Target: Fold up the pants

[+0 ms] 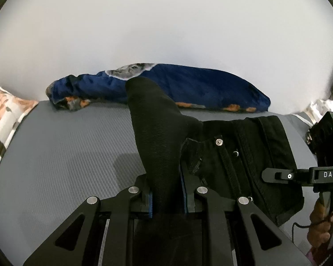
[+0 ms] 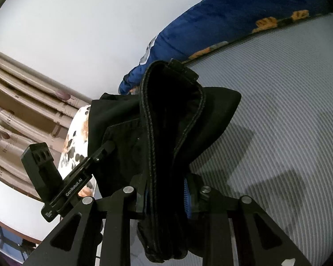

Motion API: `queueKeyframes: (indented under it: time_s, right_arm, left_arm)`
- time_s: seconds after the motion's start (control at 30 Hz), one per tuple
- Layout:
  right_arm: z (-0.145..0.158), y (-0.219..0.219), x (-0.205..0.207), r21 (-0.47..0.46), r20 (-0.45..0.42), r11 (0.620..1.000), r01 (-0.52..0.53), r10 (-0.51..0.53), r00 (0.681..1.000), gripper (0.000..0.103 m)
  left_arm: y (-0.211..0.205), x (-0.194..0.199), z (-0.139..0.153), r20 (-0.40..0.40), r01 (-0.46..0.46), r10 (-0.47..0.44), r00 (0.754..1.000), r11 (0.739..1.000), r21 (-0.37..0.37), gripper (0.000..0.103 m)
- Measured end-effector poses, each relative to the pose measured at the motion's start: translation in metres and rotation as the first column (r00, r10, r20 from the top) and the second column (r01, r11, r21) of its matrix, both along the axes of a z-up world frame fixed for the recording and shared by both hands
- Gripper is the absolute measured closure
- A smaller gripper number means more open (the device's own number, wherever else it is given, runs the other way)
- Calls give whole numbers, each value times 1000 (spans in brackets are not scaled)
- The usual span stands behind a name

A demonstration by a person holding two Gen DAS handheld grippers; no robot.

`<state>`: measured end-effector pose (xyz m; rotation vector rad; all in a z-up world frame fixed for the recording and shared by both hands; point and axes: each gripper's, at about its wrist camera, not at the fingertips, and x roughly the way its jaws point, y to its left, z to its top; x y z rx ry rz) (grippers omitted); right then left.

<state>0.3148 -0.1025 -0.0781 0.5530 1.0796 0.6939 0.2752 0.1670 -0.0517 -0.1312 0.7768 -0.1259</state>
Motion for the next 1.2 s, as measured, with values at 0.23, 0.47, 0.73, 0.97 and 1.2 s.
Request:
queueKeyframes:
  time_s: [0.23, 0.47, 0.73, 0.97, 1.2]
  right_arm:
    - [-2, 0, 10, 13, 12, 1000, 10, -11, 1000, 80]
    - [-4, 1, 24, 29, 15, 999, 18, -19, 1000, 80]
    - [-11, 6, 28, 30, 5, 999, 19, -19, 1000, 80]
    - [-11, 7, 28, 25, -1, 999, 25, -25, 1000, 80]
    - [-11, 13, 31, 19, 0, 999, 30, -30, 1000, 80]
  left_arm:
    - [12, 26, -7, 13, -15, 15, 1000, 1000, 3, 84]
    - [24, 48, -9, 26, -29, 29, 999, 1000, 11, 84]
    - [37, 64, -21, 18, -49, 49, 999, 999, 13, 84]
    - [42, 72, -31, 10, -58, 58, 998, 998, 22, 84]
    - [49, 81, -38, 4, -67, 67, 998, 998, 21, 84]
